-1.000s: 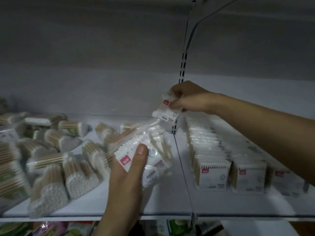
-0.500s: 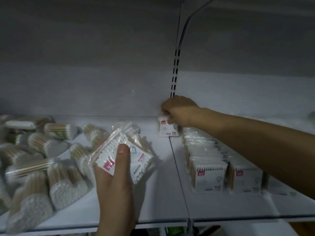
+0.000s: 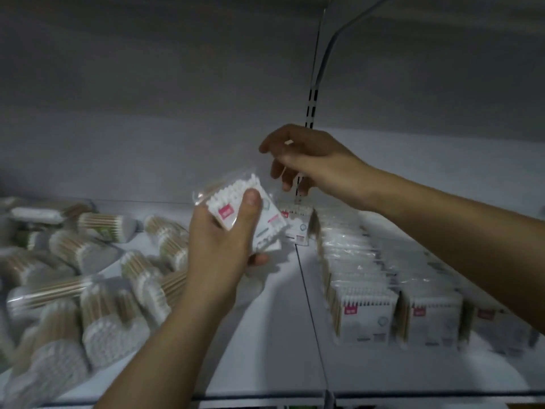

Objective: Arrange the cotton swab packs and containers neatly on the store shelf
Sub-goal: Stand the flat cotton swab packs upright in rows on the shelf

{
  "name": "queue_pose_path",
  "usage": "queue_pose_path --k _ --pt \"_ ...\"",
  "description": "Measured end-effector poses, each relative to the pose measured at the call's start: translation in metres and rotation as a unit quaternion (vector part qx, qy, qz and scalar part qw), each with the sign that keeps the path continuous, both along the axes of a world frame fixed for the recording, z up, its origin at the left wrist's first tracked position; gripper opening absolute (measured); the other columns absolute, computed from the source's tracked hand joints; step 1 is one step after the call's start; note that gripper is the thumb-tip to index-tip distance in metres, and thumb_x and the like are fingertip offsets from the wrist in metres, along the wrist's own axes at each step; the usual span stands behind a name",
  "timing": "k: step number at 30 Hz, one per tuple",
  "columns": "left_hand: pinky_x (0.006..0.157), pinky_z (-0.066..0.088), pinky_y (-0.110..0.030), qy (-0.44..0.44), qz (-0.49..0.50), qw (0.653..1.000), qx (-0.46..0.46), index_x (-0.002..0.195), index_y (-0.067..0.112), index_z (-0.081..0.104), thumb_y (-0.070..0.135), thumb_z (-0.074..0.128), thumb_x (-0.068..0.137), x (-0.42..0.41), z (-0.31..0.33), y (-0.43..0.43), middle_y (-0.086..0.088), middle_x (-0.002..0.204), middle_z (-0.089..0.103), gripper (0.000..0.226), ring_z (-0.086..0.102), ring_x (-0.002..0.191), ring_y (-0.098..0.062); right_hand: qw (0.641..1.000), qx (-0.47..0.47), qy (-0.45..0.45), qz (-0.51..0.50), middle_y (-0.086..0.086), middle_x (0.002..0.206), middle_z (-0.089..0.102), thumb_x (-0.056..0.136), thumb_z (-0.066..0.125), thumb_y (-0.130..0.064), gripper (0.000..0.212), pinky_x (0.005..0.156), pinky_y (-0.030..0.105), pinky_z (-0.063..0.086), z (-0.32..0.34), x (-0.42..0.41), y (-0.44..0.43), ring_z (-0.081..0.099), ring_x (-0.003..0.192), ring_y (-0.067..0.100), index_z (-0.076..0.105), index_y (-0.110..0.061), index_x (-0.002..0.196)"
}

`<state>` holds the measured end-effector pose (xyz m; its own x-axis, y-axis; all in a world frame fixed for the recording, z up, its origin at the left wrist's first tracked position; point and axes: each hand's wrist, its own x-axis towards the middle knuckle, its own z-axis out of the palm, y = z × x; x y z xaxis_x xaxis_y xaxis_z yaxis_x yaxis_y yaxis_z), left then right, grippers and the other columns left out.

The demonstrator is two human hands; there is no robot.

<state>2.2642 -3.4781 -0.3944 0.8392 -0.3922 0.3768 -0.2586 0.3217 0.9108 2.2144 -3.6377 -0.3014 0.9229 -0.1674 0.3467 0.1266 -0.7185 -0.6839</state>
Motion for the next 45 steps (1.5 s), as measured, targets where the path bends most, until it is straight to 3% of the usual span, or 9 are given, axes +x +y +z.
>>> queue_pose_path --k 5,9,13,15,18,23,29,36,45 --pt "0.05 0.058 -0.028 -0.064 -0.03 0.997 0.033 0.107 0.009 0.066 0.067 0.033 0.089 0.017 0.022 -0.014 -0.011 0.081 0.074 0.069 0.073 0.068 -0.014 0.997 -0.078 0.03 -0.002 -0.005 0.109 0.066 0.083 0.082 -0.031 0.037 0.07 0.027 0.058 -0.006 0.001 -0.006 0.069 0.083 0.01 0.064 -0.033 0.116" --pt "0.073 0.064 -0.052 0.014 -0.009 1.0 0.016 0.117 0.015 0.061 0.083 0.03 0.092 0.039 0.017 -0.019 -0.014 0.102 0.076 0.08 0.076 0.09 -0.03 0.999 -0.005 0.003 -0.051 0.0 0.107 0.071 0.078 0.086 -0.014 0.039 0.073 0.028 0.06 -0.006 -0.002 -0.02 0.073 0.084 0.012 0.061 -0.02 0.106" --pt "0.058 0.061 -0.037 0.074 0.042 0.995 -0.049 0.108 0.024 0.054 0.026 0.052 0.101 0.049 0.009 -0.015 -0.014 0.121 0.063 0.007 0.07 0.1 -0.03 0.994 0.004 0.006 -0.107 0.007 0.105 0.069 0.076 0.084 -0.004 0.053 0.067 0.035 0.063 -0.006 -0.005 -0.035 0.073 0.08 0.018 0.052 -0.015 0.117" --pt "0.055 0.059 -0.033 0.054 0.042 0.997 -0.045 0.108 0.026 0.052 0.011 0.051 0.1 0.051 0.005 -0.014 -0.012 0.123 0.062 0.018 0.069 0.104 -0.032 0.982 -0.106 0.073 -0.136 0.002 0.111 0.064 0.076 0.082 -0.009 0.057 0.076 0.041 0.062 -0.01 0.0 -0.041 0.069 0.09 0.022 0.052 -0.025 0.122" --pt "0.056 0.061 -0.036 0.017 0.043 0.998 -0.052 0.11 0.025 0.051 0.004 0.051 0.098 0.053 0.005 -0.011 -0.003 0.112 0.065 0.024 0.072 0.093 -0.023 0.949 -0.25 0.129 -0.144 -0.005 0.115 0.063 0.077 0.081 -0.021 0.053 0.08 0.033 0.056 -0.021 0.014 -0.043 0.062 0.095 0.017 0.055 -0.027 0.123" --pt "0.049 0.056 -0.029 0.011 0.042 0.997 -0.062 0.112 0.022 0.05 0.0 0.05 0.098 0.057 0.0 -0.009 -0.005 0.106 0.065 0.026 0.071 0.078 -0.011 0.907 -0.359 0.184 -0.122 -0.007 0.089 0.052 0.082 0.08 -0.035 0.035 0.059 0.027 0.037 -0.035 0.034 -0.048 0.049 0.074 0.008 0.055 -0.018 0.099" --pt "0.051 0.056 -0.03 0.01 0.041 0.998 -0.054 0.108 0.026 0.051 0.001 0.052 0.097 0.058 -0.004 -0.01 0.004 0.097 0.064 0.027 0.071 0.079 -0.014 0.868 -0.422 0.217 -0.147 0.002 0.102 0.061 0.077 0.084 -0.031 0.045 0.068 0.032 0.045 -0.048 0.042 -0.047 0.057 0.087 0.021 0.06 -0.014 0.111" --pt "0.05 0.056 -0.028 0.017 0.028 0.998 -0.054 0.102 0.031 0.052 -0.003 0.048 0.096 0.058 -0.004 -0.009 0.001 0.099 0.064 0.034 0.072 0.077 -0.013 0.865 -0.417 0.224 -0.168 0.0 0.108 0.06 0.073 0.085 -0.038 0.059 0.074 0.034 0.044 -0.048 0.047 -0.043 0.057 0.095 0.023 0.053 -0.02 0.12" --pt "0.048 0.055 -0.03 0.015 0.032 0.998 -0.057 0.1 0.032 0.052 -0.003 0.05 0.095 0.058 -0.003 -0.009 0.003 0.096 0.065 0.035 0.072 0.081 -0.019 0.817 -0.506 0.217 -0.173 0.001 0.094 0.061 0.07 0.081 -0.023 0.036 0.07 0.033 0.036 -0.056 0.05 -0.036 0.06 0.089 0.025 0.056 -0.018 0.095"
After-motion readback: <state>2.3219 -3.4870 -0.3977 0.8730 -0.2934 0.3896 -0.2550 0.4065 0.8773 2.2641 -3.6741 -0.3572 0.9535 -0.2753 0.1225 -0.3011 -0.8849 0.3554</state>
